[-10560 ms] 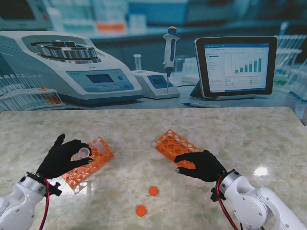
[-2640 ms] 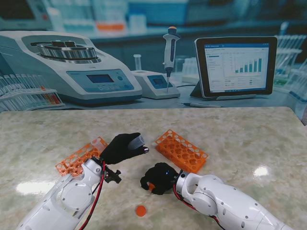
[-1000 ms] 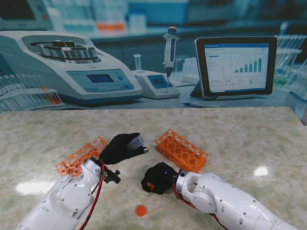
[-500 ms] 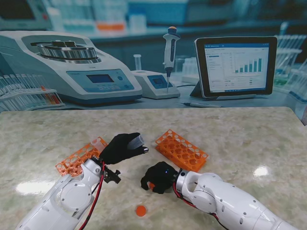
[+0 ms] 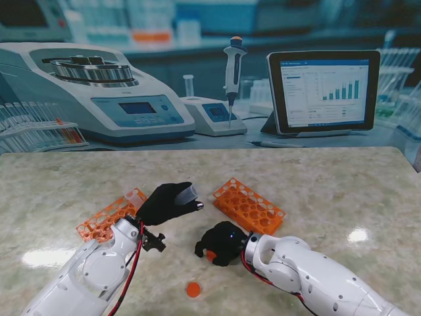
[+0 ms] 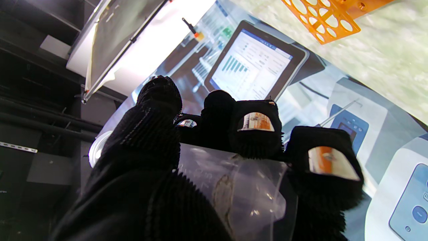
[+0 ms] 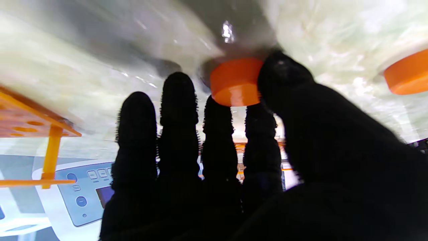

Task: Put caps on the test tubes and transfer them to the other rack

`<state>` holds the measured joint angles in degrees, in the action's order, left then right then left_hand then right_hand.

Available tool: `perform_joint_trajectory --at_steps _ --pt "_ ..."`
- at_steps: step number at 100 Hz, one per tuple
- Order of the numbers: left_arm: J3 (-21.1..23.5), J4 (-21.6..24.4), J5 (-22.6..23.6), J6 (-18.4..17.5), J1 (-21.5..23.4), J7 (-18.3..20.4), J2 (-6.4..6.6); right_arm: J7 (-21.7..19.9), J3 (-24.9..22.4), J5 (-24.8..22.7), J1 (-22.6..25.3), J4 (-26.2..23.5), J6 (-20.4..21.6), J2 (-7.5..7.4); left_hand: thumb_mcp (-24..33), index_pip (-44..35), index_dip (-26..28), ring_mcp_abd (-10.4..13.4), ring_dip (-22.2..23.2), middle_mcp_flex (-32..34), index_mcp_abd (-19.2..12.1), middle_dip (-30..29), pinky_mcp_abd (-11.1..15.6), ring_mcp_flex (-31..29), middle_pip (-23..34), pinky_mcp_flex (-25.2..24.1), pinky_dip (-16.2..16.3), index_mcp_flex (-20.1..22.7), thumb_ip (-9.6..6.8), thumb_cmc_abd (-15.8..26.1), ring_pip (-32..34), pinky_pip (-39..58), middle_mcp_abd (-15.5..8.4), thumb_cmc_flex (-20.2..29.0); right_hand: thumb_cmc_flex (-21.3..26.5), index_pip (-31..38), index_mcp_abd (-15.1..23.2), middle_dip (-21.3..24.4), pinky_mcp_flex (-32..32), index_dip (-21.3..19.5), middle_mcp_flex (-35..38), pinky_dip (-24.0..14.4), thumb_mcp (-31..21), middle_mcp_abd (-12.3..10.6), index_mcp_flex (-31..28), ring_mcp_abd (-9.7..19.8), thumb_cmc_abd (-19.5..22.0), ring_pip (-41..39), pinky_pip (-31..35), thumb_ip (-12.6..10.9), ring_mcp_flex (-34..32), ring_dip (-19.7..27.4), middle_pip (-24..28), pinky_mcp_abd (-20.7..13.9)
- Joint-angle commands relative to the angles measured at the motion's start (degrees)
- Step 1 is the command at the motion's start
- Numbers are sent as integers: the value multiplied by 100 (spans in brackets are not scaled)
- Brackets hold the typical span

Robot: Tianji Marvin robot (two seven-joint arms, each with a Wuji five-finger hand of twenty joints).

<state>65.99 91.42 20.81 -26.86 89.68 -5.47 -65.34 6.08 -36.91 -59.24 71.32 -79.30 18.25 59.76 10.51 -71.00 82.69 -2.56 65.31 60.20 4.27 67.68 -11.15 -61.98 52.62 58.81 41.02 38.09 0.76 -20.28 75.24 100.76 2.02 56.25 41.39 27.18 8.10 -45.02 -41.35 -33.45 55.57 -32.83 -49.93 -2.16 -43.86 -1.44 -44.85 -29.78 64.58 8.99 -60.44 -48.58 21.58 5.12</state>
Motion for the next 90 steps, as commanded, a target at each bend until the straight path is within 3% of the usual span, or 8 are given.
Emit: perform_joint_trajectory --at_steps 1,19,90 --pt "-5 32 -9 23 3 9 -1 -127 25 -87 187 136 -83 -106 -13 -465 330 289 -34 164 142 129 488 -285 75 302 -122 183 -117 250 32 960 -254 163 -207 -38 -239 699 71 -118 126 -189 8 245 106 32 104 63 -68 -331 141 83 11 -87" --pt "-3 33 -11 30 5 7 -2 -147 -70 -135 259 61 -121 -112 -12 -464 332 281 -34 164 142 129 482 -283 75 301 -124 183 -117 258 20 951 -254 165 -489 -109 -297 818 255 -131 -40 -290 238 291 167 30 175 27 32 -302 276 60 56 -48" --pt "-4 29 -8 37 2 2 -3 213 -196 -342 422 34 -500 -86 -17 -463 335 276 -31 155 142 126 465 -283 66 299 -128 184 -118 257 -3 926 -267 174 -637 101 -304 555 286 -514 -137 -459 458 310 84 97 163 -572 346 -321 316 -244 518 -23"
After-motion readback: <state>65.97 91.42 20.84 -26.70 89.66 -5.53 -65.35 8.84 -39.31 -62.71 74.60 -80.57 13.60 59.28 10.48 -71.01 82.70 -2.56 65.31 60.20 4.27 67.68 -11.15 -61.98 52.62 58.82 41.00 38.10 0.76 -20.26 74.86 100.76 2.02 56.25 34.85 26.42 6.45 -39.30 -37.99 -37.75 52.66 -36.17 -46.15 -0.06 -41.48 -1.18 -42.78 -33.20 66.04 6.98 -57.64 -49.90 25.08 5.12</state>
